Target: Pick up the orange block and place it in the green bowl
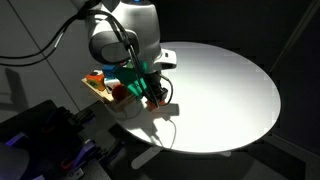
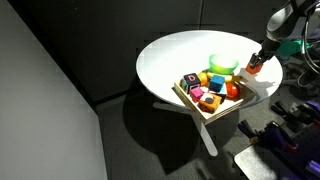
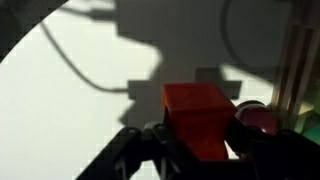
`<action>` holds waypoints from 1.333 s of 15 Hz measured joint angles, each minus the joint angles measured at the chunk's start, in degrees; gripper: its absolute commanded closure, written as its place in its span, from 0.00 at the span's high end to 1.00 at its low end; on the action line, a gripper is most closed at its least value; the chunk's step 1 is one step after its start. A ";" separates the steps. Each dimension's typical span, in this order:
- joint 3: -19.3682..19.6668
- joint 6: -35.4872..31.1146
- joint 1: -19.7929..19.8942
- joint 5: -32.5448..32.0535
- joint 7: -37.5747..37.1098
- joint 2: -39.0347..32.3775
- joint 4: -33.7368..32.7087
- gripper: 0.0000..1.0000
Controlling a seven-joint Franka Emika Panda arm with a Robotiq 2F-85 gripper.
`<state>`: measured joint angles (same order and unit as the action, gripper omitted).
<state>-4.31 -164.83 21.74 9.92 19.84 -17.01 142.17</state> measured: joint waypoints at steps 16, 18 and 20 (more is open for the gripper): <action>1.19 9.61 -10.73 14.26 3.17 14.51 2.07 0.25; 1.57 9.60 -12.41 15.05 3.16 14.67 2.00 0.25; 1.60 9.55 -14.01 16.19 3.16 14.60 1.96 0.25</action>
<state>-2.72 -155.28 7.74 26.11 23.00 -2.41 144.13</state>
